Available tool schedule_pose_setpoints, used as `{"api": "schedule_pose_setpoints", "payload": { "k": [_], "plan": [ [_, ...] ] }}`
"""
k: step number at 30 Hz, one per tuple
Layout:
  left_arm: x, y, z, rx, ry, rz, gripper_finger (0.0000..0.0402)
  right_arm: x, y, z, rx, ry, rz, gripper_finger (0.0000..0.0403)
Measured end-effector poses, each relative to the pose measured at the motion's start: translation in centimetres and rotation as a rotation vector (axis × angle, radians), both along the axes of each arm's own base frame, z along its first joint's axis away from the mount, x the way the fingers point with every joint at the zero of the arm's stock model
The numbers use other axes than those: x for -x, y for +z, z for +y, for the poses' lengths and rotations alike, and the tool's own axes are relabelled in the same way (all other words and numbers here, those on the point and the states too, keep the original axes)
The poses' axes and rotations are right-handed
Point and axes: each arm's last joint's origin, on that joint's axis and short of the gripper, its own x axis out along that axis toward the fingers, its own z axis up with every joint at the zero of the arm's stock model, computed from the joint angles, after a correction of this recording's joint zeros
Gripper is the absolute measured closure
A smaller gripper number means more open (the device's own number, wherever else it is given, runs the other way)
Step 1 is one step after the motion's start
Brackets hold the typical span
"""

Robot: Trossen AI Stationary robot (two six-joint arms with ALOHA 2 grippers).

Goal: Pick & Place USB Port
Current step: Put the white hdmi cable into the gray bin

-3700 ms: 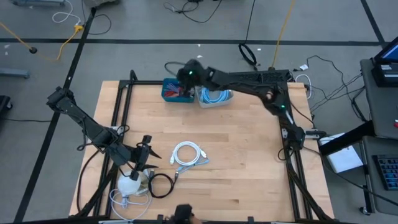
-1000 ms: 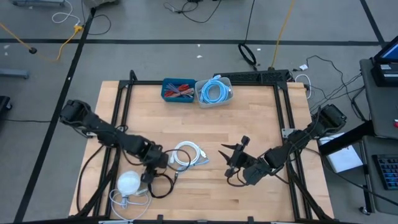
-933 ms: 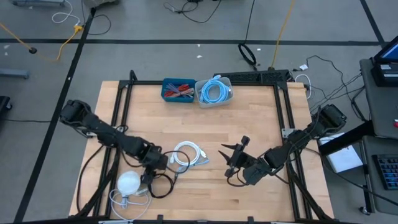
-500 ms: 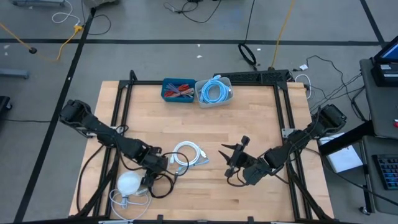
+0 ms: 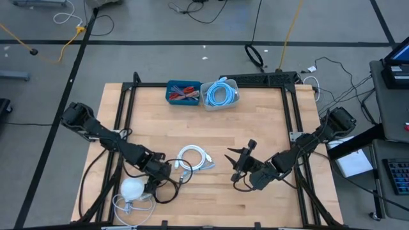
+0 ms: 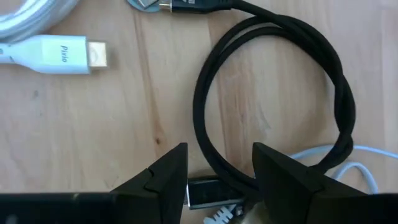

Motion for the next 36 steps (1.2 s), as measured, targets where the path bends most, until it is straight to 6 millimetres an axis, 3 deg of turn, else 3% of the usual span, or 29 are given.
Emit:
{"api": "schedule_pose_setpoints", "payload": {
  "k": [7,11,18,22,27,31,36],
  "plan": [
    [-0.1,0.0,0.1,-0.035,0.008,-0.022,0.0218,0.0,0.0,0.0,0.0,0.0,0.0,0.0273],
    [-0.7,0.0,1.0,-0.142,0.063,-0.092,0.0218,0.0,0.0,0.0,-0.001,0.0,-0.001,0.0273],
    [-4.0,0.7,6.4,-0.28,0.406,-0.278,0.0218,-0.1,0.0,-0.1,-0.014,-0.009,-0.009,0.0273],
    [-5.7,1.0,9.7,-0.212,0.483,-0.351,0.0218,-0.1,0.0,-0.1,-0.022,-0.007,-0.011,0.0273],
    [-6.8,-1.4,11.3,-0.126,0.426,-0.269,0.0218,-0.1,-0.1,-0.1,-0.026,0.002,-0.006,0.0273],
    [-7.8,-4.4,10.8,-0.158,0.388,-0.218,0.0217,0.2,-0.8,-0.4,-0.031,0.001,0.009,0.0273],
    [-9.0,-6.3,10.6,-0.179,0.406,-0.243,0.0224,0.5,-1.7,-1.0,-0.052,-0.016,0.003,0.0273]
  ]
}}
